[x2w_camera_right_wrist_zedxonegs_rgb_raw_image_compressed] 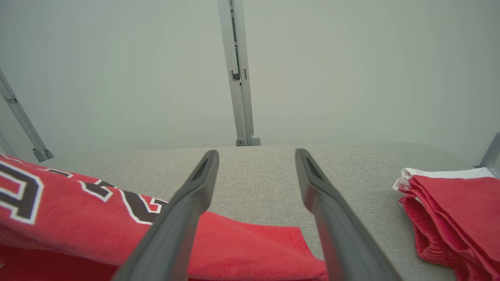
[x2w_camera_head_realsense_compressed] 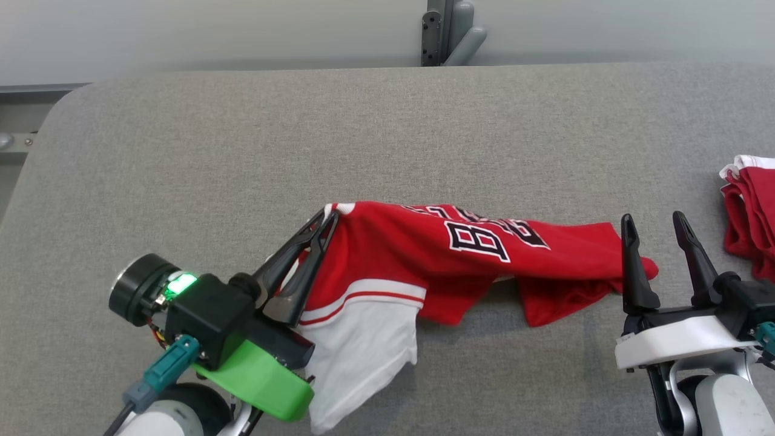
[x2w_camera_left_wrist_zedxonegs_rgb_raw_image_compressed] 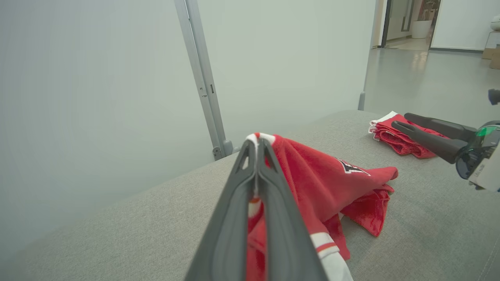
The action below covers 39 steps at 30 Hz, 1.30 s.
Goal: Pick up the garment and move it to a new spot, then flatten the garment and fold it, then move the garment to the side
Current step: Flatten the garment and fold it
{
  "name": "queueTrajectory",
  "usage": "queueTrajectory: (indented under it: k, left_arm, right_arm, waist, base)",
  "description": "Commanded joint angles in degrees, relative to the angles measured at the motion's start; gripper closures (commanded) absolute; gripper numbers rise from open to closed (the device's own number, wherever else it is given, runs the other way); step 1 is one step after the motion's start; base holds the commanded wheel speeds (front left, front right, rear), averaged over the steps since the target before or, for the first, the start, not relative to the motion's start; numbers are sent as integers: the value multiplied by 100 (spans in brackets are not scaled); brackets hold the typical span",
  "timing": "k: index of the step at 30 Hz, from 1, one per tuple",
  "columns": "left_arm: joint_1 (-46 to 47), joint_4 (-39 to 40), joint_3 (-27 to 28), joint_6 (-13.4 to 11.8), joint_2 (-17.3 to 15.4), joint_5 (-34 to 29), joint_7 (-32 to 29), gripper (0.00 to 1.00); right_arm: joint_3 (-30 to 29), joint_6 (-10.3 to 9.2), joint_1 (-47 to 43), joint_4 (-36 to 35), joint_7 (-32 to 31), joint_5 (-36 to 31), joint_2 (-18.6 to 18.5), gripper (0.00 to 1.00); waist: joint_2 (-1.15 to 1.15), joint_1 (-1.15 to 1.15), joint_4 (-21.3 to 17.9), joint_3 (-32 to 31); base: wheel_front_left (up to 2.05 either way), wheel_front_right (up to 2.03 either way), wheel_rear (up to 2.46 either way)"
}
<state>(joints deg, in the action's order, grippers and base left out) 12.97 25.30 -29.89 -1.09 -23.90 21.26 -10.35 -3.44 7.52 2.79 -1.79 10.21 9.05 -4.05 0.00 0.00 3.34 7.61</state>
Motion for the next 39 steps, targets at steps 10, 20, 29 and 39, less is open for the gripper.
queueTrajectory:
  k: [10, 20, 29, 39]
  left_arm:
    - [294, -748, 583, -173, -128, 334, -27, 100]
    - [1249, -3352, 1158, 161, 94, 865, 767, 100]
    - [1858, -4901, 1253, 339, 363, 941, 1404, 0]
    - [1252, -4647, 1561, -70, 704, 829, 2476, 0]
  right_arm:
    - [92, -7, 170, 50, 96, 117, 56, 0]
    - [46, -7, 412, 106, 163, 167, 74, 0]
    - [-357, -7, 489, 209, 267, 111, 87, 0]
    - [-425, -7, 402, 175, 203, -12, 42, 0]
  waist:
    - [0, 0, -403, 225]
    - [0, 0, -1093, 945]
    - [0, 0, -1205, 1152]
    - [0, 0, -819, 811]
  base:
    - [0, 0, 0]
    - [0, 0, 0]
    - [0, 0, 0]
    - [0, 0, 0]
